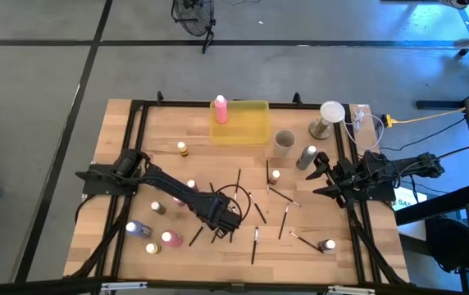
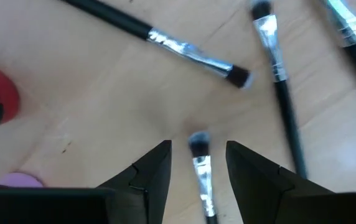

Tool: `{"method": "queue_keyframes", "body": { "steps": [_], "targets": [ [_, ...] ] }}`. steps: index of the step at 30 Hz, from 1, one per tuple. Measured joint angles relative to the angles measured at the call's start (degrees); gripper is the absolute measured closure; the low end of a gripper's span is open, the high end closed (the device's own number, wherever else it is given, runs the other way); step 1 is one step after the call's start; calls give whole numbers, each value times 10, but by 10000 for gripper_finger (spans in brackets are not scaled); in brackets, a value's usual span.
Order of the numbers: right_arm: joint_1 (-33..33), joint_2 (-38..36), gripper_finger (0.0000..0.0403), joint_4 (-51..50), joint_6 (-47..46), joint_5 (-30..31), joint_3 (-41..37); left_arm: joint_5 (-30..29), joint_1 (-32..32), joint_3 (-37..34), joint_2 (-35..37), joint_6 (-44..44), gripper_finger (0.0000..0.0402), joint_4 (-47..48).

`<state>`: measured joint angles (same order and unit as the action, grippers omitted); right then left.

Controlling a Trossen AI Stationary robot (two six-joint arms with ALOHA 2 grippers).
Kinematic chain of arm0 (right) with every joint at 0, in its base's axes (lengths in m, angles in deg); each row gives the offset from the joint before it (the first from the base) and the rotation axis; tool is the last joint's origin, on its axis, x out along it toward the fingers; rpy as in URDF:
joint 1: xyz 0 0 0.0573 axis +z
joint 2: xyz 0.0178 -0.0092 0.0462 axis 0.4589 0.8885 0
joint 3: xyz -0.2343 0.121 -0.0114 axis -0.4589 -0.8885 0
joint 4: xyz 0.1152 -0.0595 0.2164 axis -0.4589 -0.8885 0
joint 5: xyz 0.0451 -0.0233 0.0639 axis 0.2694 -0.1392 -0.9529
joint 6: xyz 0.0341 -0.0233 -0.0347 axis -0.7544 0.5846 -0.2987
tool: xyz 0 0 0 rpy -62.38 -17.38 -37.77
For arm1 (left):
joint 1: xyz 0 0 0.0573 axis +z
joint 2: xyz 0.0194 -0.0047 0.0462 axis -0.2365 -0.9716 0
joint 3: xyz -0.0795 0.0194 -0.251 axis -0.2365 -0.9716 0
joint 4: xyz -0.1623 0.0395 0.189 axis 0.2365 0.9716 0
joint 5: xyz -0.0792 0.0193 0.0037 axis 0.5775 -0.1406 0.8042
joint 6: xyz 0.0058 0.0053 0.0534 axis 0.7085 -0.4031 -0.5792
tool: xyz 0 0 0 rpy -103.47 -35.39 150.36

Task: Pick & Place Paint Supplies
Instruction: Put the silver paint brush into the white cup

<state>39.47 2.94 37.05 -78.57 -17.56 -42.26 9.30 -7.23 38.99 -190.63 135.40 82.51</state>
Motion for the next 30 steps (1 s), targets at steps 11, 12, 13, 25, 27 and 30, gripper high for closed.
{"method": "queue_keyframes", "body": {
  "steps": [11, 12, 13, 25, 27, 30],
  "targets": [
    [0, 0, 174, 0, 0, 0, 0, 11, 0, 0, -9, -9, 252, -11],
    [0, 0, 174, 1, 0, 0, 0, 10, 0, 0, -10, -11, 252, -12],
    [0, 0, 174, 2, 0, 0, 0, 10, 0, 0, -10, -11, 252, -13],
    [0, 0, 174, 3, 0, 0, 0, 8, 2, 0, -11, -14, 278, -20],
    [0, 0, 174, 3, 0, 0, 0, 8, 2, 0, -11, -13, 288, -21],
    [0, 0, 174, 3, 0, 0, 0, 8, 2, 0, -11, -3, 304, -23]
  ]
}}
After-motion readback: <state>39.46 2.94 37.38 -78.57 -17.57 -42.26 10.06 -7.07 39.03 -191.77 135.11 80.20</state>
